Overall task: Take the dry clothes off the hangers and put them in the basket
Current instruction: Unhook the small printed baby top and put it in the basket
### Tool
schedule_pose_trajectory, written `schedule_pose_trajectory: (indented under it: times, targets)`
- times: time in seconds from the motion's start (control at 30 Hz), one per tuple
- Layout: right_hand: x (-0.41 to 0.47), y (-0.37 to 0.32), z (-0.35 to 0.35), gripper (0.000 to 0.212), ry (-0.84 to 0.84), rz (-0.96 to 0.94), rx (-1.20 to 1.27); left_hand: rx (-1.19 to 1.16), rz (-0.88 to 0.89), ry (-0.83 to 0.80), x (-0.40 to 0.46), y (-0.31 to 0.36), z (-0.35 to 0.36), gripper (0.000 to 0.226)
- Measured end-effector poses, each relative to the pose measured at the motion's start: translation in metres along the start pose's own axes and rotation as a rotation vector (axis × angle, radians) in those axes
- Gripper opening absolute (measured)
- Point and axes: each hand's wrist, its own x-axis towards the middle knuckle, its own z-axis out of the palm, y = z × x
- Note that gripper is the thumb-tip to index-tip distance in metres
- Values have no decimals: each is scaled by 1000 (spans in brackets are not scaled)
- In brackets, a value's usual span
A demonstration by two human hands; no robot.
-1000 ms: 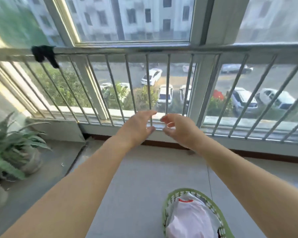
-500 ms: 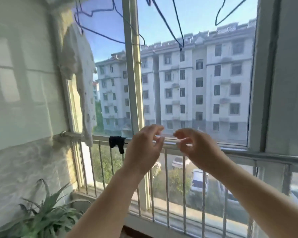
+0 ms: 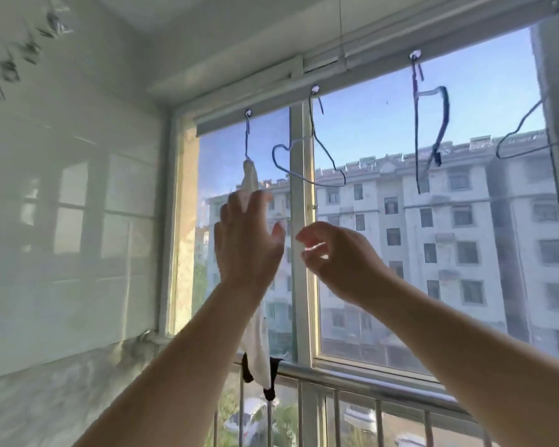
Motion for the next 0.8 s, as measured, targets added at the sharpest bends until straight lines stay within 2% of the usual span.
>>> schedule_pose_trajectory:
  times: [0.17,0.23,0.4,0.53,0.6,0.67,0.77,0.8]
  targets:
    - [55,-24,15,31,93,-95,-44,-141,-260,-119,58,-27,11,69]
    - [77,-32,19,35,113,-105,-58,-203,-340,-201,75,-31,18,72]
    - [121,-44,36,39,146,-121,-162,-225,-414,-281,98,-40,44,34]
    - [158,-46,48,33,210,-106,-283,-284,-366,-305,98,-47,52,22]
    - [171,-45,44,29,248,-67,-338,-367,-357,-298,95,-49,55,8]
    - [185,-44,37,25,237,25,-368,-445,-303,-300,91,-53,55,6]
    - [196,-38,31,5,212,124,-351,-533,-259,-352,93,-58,51,11]
    - [198,-35,30,10,216,135,-328,-548,-251,-358,96,-60,50,12]
